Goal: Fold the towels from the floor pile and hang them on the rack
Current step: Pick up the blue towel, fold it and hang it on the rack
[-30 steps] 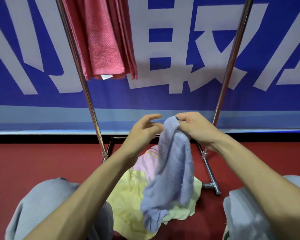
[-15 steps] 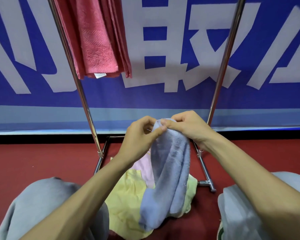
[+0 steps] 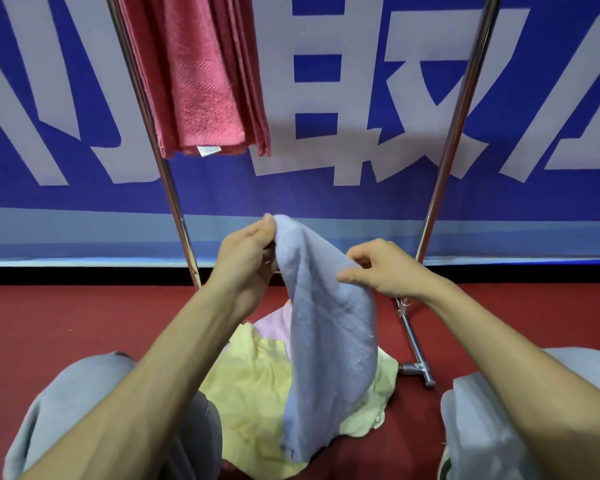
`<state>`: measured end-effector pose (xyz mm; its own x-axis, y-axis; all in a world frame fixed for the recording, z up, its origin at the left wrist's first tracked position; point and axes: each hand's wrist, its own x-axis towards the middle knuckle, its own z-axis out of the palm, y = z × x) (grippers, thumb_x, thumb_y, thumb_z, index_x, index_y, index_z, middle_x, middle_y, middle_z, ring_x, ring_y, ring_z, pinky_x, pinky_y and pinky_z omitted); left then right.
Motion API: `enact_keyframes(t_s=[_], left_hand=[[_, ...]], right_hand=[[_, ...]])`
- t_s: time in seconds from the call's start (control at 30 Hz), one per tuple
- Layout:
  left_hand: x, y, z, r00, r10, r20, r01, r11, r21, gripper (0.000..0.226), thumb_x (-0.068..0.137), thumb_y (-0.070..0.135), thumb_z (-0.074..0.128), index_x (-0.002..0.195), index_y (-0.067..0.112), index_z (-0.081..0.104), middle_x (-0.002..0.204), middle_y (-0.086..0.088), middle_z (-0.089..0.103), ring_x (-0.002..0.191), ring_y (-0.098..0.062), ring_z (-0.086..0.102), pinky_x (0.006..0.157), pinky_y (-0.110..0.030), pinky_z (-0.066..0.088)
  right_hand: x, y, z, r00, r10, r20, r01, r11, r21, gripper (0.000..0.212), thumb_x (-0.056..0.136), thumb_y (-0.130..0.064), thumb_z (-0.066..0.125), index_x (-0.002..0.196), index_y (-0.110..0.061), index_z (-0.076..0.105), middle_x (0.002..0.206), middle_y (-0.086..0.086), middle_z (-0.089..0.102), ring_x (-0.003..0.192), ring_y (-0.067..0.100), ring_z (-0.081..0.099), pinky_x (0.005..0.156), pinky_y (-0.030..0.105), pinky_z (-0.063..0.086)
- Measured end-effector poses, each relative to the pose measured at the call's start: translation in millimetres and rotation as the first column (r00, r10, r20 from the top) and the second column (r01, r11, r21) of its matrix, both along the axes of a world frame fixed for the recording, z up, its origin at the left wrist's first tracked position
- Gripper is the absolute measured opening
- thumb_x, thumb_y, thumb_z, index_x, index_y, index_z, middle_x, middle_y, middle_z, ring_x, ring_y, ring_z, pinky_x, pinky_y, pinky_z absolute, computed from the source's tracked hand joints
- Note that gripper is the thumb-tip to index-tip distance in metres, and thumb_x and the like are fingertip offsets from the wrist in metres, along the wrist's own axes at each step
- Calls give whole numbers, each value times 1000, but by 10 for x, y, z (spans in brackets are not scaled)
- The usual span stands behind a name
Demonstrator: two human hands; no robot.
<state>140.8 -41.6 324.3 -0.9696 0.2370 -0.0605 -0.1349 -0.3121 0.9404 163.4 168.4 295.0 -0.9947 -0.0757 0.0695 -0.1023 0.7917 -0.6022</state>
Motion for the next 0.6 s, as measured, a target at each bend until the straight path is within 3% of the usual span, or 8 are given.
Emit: enact_keyframes(t_s=[0.17,0.23,0.3,0.37,0.47,0.53,0.6], left_hand=[[-169,-239,119,979,54,197,-138,884,446,21,97,21,51,90,6,65,76,0,74,76,-6,70,79,-19,56],[-219,-321,144,964,79,253,-203,835,511,20,97,21,52,90,7,64,74,1,74,85,-6,68,92,-22,51],[-265,-388,142,950,120,289,-260,815,517,19,97,19,51,90,7,63,72,2,73,87,-7,66,96,-21,48],[-281,-426,117,937,161,310,-303,818,489,18,98,14,50,85,8,61,68,3,69,75,-5,63,84,-17,51],[-259,-425,71,919,227,322,-342,866,366,18,94,5,51,78,9,59,49,5,60,43,-3,56,52,-14,48],[-255,-412,32,908,272,319,-360,895,262,15,93,5,53,81,10,60,44,6,58,40,-3,55,52,-16,50],[-266,-391,-6,913,266,309,-340,915,218,9,94,7,53,94,8,62,57,3,64,52,-5,61,58,-18,54]], right_hand=[[-55,52,-197,993,-1,118,-30,964,263,24,83,-33,68,78,-10,64,72,9,63,67,20,51,63,33,39],[-65,77,-263,987,4,158,-57,941,333,24,83,-30,68,68,-13,60,67,5,61,66,19,53,61,33,39],[-70,95,-296,983,10,184,-75,934,350,35,83,-23,68,56,-18,47,55,-4,50,54,9,45,54,28,33],[-57,108,-296,963,-18,269,-54,965,257,32,85,-15,66,58,-19,50,55,-3,55,46,2,51,51,22,41],[21,46,-232,912,6,409,-35,997,64,15,92,-7,59,77,-11,60,71,15,67,51,11,65,54,32,59],[76,-27,-126,920,31,390,17,993,-118,7,93,-5,57,95,-11,55,73,14,64,51,13,66,48,29,57],[101,-70,-13,960,51,276,21,967,-254,20,92,-4,59,105,-17,51,62,4,58,45,11,60,43,22,49]])
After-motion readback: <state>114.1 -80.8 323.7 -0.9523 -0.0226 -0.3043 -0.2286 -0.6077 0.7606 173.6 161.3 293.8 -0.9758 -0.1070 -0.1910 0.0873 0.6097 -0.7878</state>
